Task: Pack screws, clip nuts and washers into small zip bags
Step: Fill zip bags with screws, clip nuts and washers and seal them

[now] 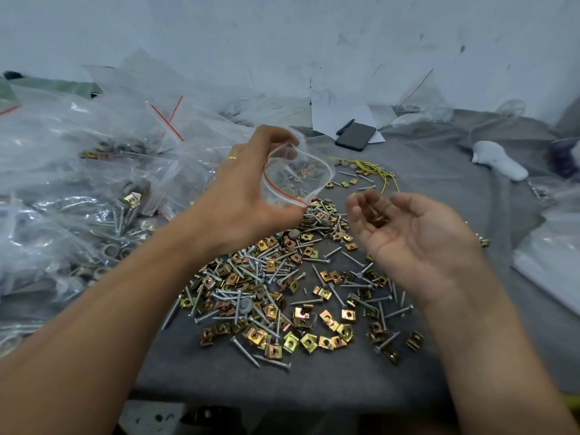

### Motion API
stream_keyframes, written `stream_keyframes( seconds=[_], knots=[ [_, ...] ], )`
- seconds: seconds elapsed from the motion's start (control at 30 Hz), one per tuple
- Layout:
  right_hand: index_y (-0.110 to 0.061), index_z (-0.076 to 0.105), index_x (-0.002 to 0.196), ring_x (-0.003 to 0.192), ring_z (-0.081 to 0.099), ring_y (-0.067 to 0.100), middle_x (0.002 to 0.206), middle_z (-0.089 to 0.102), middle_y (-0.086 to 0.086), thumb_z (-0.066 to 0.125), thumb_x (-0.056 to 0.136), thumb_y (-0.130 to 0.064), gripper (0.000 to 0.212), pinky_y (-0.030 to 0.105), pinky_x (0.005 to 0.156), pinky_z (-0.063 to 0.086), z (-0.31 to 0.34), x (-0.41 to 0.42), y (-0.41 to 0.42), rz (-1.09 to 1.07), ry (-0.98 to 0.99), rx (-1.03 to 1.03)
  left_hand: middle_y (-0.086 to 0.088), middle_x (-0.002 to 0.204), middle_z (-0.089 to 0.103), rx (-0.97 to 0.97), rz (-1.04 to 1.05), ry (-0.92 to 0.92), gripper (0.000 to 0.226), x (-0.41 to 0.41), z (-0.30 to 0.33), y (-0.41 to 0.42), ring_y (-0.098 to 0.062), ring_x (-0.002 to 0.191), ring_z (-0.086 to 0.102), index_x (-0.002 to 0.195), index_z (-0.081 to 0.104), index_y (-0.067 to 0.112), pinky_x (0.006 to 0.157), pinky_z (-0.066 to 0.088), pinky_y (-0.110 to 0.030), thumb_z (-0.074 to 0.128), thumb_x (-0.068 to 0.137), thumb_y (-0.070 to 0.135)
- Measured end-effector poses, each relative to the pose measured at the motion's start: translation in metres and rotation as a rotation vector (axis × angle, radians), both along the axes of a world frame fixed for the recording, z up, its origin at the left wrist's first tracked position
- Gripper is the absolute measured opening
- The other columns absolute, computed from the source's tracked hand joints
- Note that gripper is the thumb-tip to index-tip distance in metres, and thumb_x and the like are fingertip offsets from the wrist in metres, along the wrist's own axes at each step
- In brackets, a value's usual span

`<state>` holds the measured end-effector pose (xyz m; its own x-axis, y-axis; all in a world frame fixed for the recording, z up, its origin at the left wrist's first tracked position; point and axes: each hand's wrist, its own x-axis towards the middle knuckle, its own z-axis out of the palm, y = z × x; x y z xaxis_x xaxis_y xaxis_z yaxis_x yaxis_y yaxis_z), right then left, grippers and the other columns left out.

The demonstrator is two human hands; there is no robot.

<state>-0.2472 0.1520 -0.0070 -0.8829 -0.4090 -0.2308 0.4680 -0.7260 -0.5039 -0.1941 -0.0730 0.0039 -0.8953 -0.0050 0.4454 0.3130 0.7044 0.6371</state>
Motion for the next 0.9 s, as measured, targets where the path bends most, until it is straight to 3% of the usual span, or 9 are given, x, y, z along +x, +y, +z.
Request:
stream_keyframes(
  seconds=[0.1,0.2,0.3,0.4,0.6,0.67,0.73,0.8,0.9],
  knots=[
    [0.01,0.06,0.122,0.11,0.071,0.046,0.122,0.068,0.031,0.04,0.098,-0.006,0.036,0.05,0.096,0.059,0.008,0.001,0.004,-0.04,0.07,-0.078,0.012,0.137,0.058,-0.039,-0.01,-0.01,0.081,0.001,-0.002,0.007,-0.009,0.136,0.05,0.137,0.041,0.044,0.112,0.045,-0.033,0.078,0.065,0.046],
    [0.011,0.057,0.123,0.116,0.068,0.047,0.127,0.066,0.033,0.037,0.084,0.007,0.045,0.053,0.105,0.054,0.017,0.002,0.004,-0.061,0.19,-0.142,0.01,0.139,0.056,-0.062,-0.018,-0.023,0.085,0.0,-0.004,0.015,-0.012,0.137,0.05,0.136,0.038,0.053,0.116,0.044,-0.038,0.072,0.058,0.054],
    [0.012,0.055,0.124,0.117,0.068,0.045,0.127,0.066,0.034,0.027,0.09,0.018,0.044,0.049,0.101,0.057,0.022,0.005,-0.001,-0.076,0.307,-0.103,0.01,0.137,0.053,-0.1,0.004,-0.031,0.087,-0.001,-0.007,0.02,-0.018,0.135,0.05,0.136,0.035,0.057,0.115,0.045,-0.045,0.07,0.056,0.058],
    [0.014,0.056,0.121,0.117,0.069,0.044,0.124,0.067,0.034,0.027,0.101,0.017,0.035,0.043,0.096,0.06,0.024,0.008,-0.004,-0.081,0.387,-0.039,0.013,0.135,0.051,-0.119,0.011,-0.032,0.089,-0.001,-0.007,0.022,-0.02,0.136,0.049,0.138,0.034,0.056,0.115,0.043,-0.05,0.069,0.056,0.06],
    [0.011,0.063,0.112,0.098,0.077,0.028,0.103,0.075,0.025,0.036,0.104,0.013,0.029,0.026,0.078,0.062,0.022,0.012,-0.004,-0.114,0.323,0.104,0.014,0.136,0.054,-0.095,0.014,-0.019,0.087,0.001,-0.004,0.016,-0.019,0.138,0.048,0.14,0.037,0.049,0.114,0.044,-0.048,0.073,0.061,0.056],
    [0.007,0.065,0.112,0.089,0.076,0.021,0.099,0.076,0.019,0.037,0.104,0.012,0.03,0.021,0.074,0.059,0.023,0.014,-0.006,-0.114,0.375,0.165,0.016,0.134,0.053,-0.102,0.015,-0.025,0.086,0.002,-0.003,0.017,-0.018,0.138,0.047,0.139,0.037,0.052,0.114,0.044,-0.048,0.073,0.061,0.055],
    [0.006,0.065,0.111,0.093,0.076,0.021,0.102,0.075,0.019,0.034,0.103,0.015,0.033,0.022,0.079,0.059,0.028,0.017,-0.01,-0.078,0.476,0.17,0.025,0.125,0.049,-0.123,0.004,-0.032,0.085,0.003,-0.004,0.021,-0.017,0.135,0.046,0.138,0.035,0.053,0.114,0.043,-0.048,0.073,0.062,0.052],
    [0.006,0.064,0.11,0.1,0.076,0.024,0.107,0.074,0.022,0.031,0.103,0.018,0.036,0.026,0.088,0.06,0.032,0.022,-0.014,-0.083,0.647,0.305,0.027,0.124,0.046,-0.138,-0.005,-0.052,0.085,0.004,-0.004,0.024,-0.018,0.134,0.044,0.138,0.033,0.052,0.115,0.041,-0.048,0.074,0.064,0.049],
    [0.002,0.061,0.107,0.099,0.074,0.025,0.109,0.069,0.022,0.03,0.102,0.021,0.037,0.027,0.091,0.059,0.03,0.029,-0.021,-0.169,0.972,0.758,0.01,0.133,0.048,-0.136,-0.002,-0.092,0.086,0.005,-0.001,0.026,-0.022,0.135,0.043,0.14,0.033,0.049,0.114,0.041,-0.049,0.076,0.065,0.046]
  ],
)
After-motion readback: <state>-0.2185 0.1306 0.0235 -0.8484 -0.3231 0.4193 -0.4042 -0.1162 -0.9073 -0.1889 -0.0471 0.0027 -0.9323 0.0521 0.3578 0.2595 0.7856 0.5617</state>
